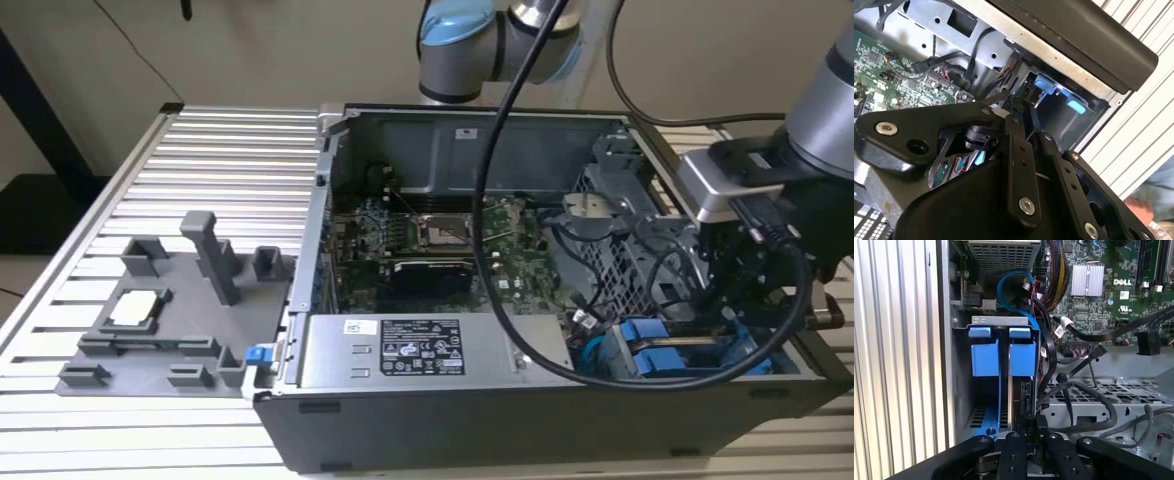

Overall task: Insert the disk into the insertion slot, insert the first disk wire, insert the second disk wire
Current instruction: 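Insert the first disk wire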

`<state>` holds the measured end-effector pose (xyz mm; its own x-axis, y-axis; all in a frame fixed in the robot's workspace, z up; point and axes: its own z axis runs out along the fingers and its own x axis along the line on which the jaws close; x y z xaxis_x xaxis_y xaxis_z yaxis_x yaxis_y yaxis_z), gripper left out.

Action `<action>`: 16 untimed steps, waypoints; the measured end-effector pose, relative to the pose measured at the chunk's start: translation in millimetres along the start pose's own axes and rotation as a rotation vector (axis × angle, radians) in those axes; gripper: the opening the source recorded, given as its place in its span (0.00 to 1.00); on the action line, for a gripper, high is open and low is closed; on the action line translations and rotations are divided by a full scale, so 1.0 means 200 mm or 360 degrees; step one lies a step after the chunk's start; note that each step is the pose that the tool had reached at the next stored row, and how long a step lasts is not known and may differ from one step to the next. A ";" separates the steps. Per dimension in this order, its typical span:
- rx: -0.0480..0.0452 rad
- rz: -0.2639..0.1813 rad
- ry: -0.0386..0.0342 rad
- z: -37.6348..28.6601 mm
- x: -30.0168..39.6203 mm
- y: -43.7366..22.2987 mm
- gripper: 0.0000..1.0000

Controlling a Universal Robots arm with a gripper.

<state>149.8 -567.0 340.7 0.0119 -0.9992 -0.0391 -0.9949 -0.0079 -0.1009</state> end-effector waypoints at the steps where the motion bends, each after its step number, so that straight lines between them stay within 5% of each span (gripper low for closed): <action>1: 0.0000 0.0000 -0.0002 0.002 0.000 -0.002 0.19; 6: -0.0002 0.0001 -0.0002 0.008 0.001 -0.013 0.19; 13: -0.0040 0.0003 0.0002 0.008 0.000 -0.022 0.19; 16: -0.0045 0.0003 0.0005 -0.002 0.001 -0.024 0.19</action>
<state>154.4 -567.2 341.6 0.0096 -0.9993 -0.0360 -0.9973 -0.0070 -0.0730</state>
